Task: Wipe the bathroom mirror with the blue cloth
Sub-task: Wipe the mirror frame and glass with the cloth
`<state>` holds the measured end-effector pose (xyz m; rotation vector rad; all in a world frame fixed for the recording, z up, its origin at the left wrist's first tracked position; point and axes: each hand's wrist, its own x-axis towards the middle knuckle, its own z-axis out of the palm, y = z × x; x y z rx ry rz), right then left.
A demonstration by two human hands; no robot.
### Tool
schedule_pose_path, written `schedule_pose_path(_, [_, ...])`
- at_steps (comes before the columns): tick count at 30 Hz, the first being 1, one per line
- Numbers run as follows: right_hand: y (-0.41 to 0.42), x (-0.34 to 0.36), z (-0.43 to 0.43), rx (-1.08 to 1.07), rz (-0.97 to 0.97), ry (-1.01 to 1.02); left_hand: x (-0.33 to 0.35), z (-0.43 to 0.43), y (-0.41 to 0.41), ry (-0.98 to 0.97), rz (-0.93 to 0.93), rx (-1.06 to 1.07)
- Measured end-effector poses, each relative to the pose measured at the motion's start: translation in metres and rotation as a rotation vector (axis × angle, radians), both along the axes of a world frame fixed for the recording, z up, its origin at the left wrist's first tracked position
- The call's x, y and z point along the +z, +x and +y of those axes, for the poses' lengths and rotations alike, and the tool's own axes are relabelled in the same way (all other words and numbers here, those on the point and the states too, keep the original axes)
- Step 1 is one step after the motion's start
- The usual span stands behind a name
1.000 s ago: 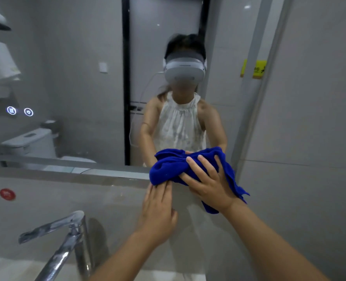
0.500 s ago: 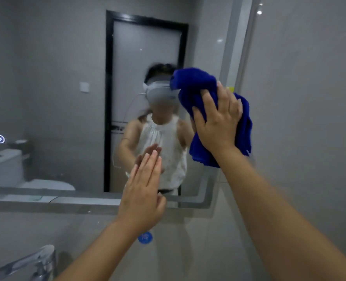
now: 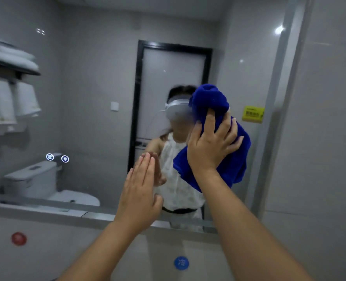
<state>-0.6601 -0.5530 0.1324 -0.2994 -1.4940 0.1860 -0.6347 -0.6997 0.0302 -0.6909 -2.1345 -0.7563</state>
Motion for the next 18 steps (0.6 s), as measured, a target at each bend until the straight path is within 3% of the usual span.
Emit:
schedule_pose_path(8, [-0.030, 0.000, -0.081, 0.019, -0.043, 0.167, 0.009, -0.056, -0.015, 0.006, -0.023, 0.046])
schedule_pose_path(18, [-0.029, 0.000, -0.080, -0.006, -0.063, 0.208, 0.014, -0.056, 0.002, -0.056, -0.061, 0.079])
